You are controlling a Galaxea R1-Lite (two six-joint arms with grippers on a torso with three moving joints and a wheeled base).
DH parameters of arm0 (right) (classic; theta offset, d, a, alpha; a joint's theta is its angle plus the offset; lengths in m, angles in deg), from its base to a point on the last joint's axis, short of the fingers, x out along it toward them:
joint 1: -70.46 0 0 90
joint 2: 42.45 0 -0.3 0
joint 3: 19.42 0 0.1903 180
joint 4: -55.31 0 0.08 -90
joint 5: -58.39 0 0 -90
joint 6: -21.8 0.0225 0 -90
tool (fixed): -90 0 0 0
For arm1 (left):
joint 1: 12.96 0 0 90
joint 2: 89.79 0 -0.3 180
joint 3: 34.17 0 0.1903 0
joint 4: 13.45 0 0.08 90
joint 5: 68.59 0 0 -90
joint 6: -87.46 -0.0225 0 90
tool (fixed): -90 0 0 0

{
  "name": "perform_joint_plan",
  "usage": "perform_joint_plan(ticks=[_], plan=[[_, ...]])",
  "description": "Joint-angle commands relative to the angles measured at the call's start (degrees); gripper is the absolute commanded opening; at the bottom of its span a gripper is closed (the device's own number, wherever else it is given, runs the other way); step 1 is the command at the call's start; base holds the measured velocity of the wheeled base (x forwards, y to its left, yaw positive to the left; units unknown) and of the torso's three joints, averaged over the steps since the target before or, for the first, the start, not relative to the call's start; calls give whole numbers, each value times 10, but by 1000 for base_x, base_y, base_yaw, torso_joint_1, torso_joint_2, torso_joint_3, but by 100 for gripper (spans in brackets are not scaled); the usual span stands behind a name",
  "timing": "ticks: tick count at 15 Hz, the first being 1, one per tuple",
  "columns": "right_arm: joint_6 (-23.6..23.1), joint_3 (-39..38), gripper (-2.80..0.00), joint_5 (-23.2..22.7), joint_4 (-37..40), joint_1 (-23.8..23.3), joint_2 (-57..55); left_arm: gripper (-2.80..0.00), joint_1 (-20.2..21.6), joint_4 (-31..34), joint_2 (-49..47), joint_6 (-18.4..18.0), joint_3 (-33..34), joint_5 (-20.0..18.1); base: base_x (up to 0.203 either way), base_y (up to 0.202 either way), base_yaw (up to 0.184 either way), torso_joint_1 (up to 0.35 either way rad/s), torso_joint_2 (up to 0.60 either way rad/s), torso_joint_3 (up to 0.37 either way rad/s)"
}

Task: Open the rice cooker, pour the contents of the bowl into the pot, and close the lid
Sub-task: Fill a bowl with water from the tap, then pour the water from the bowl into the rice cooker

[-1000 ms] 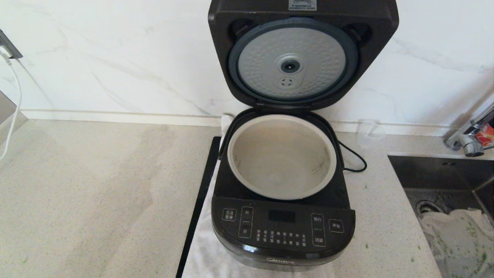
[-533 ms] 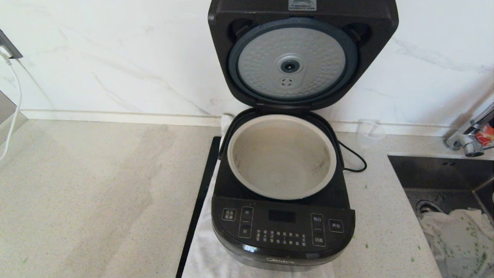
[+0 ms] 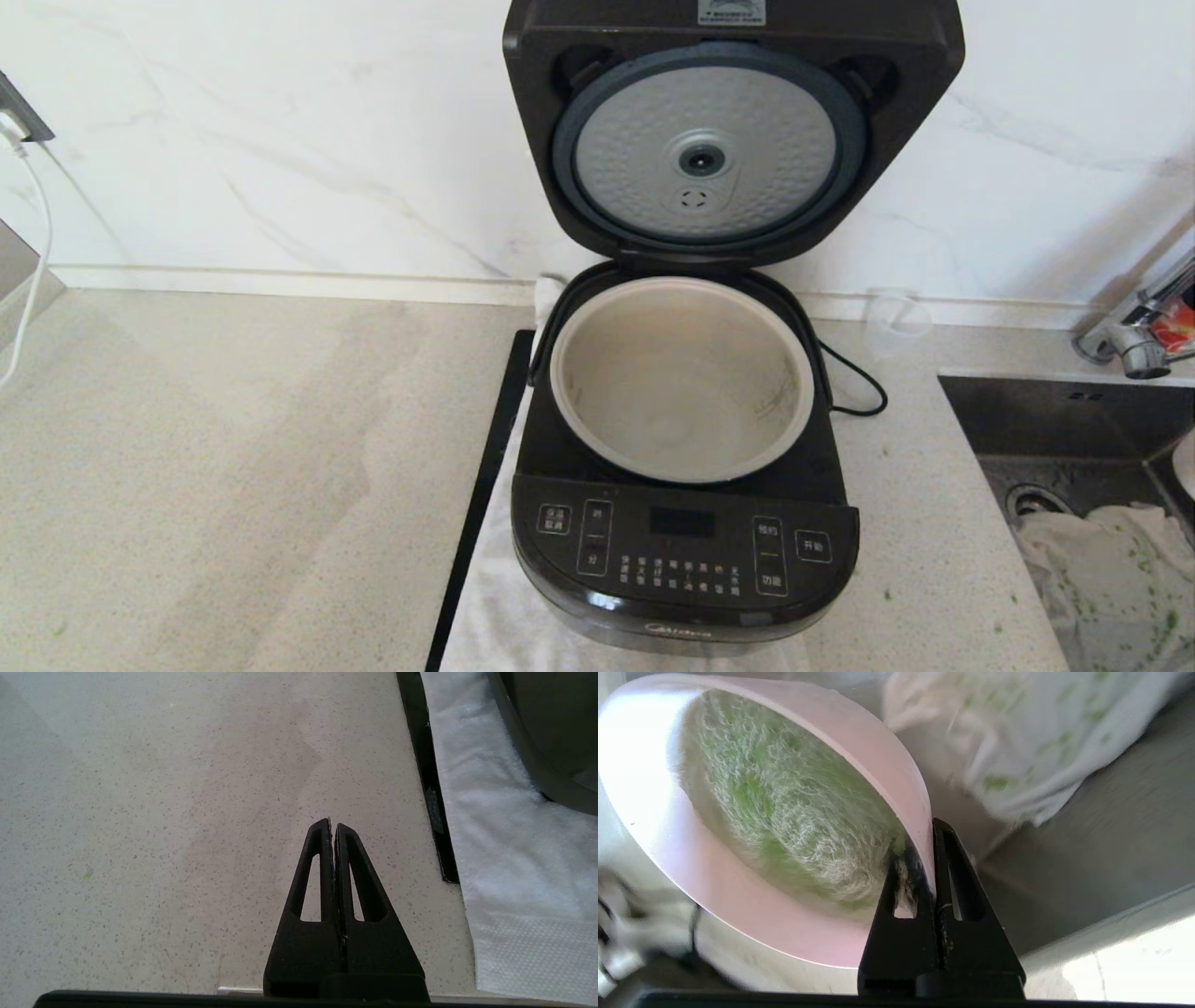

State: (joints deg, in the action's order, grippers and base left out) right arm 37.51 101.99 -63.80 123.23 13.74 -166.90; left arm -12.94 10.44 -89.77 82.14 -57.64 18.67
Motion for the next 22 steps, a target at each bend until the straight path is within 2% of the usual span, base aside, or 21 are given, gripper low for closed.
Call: perform_joint_plan(ticks=[1,5,10,16,22], plan=[[-10,-51,-280,2,2,38,73,-280,0,0,1,0,0,0,0,0,0,0,0,0],[-14,-127,-280,16,2,130,177,-280,0,0,1,0,0,0,0,0,0,0,0,0],[-9,-159,-280,83,31,287,281,-280,0,0,1,0,0,0,0,0,0,0,0,0],[42,-124,-280,135,87,478,358,-280,1,0,1,0,0,0,0,0,0,0,0,0],[119,15,-280,163,167,638,340,-280,0,0,1,0,0,0,0,0,0,0,0,0]])
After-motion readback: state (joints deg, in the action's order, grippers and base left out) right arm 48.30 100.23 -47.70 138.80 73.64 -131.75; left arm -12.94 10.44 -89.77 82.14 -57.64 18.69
